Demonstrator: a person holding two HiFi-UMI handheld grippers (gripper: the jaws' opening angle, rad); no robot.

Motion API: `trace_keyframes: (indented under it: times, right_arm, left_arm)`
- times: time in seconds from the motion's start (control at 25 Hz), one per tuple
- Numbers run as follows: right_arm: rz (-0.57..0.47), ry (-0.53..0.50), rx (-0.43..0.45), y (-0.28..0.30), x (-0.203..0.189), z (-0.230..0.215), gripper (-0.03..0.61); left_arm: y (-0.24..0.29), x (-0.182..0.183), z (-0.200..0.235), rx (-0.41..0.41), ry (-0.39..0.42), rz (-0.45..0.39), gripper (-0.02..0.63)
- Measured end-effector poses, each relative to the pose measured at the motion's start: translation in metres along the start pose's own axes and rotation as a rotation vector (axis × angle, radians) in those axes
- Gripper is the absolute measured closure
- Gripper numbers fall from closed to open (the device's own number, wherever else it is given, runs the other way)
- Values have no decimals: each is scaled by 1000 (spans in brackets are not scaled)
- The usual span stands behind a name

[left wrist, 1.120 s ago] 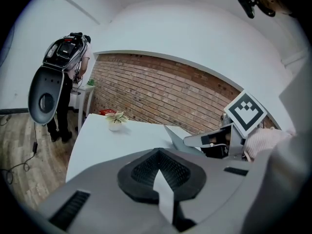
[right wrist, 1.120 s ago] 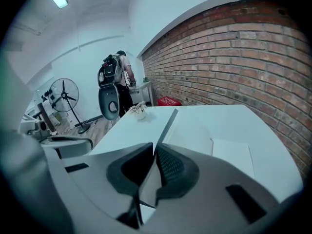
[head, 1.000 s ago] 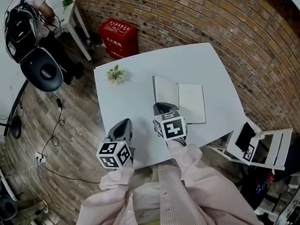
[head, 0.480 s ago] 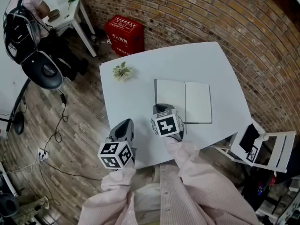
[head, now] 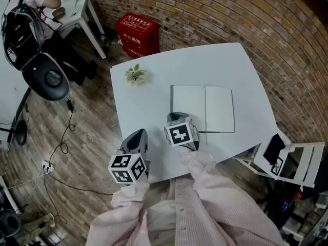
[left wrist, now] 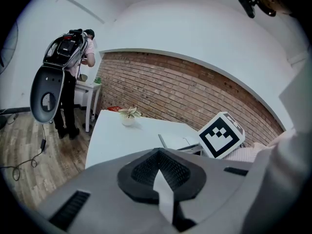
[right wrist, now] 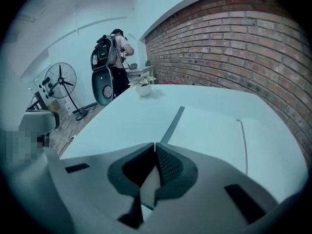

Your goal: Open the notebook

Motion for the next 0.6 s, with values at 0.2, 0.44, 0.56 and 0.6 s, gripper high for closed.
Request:
trace_keyframes:
  times: [0.2, 0.44, 0.56, 0.6]
  right_arm:
    - [2, 34, 26, 2, -3, 3, 566]
    - [-70, 39, 34, -4, -6, 3, 566]
    - [-134, 60, 52, -12, -7, 4, 566]
    - [-157, 65, 60, -16, -7, 4, 566]
  left_arm:
    - [0, -4, -3, -13, 7, 8, 621]
    - [-1, -6, -13, -36, 24, 11, 620]
    - [-3, -7, -19, -45, 33, 9, 620]
    - [-4, -8, -22, -49, 36, 8, 621]
Point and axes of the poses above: the fingertips, and each gripper's own axes: y forward along the fingers, z to its left, x out of its top, the point moved 4 cm from there along -y, backward along the fingers, and after that the axes turned 13 degrees about x, right-handed, at the moved point
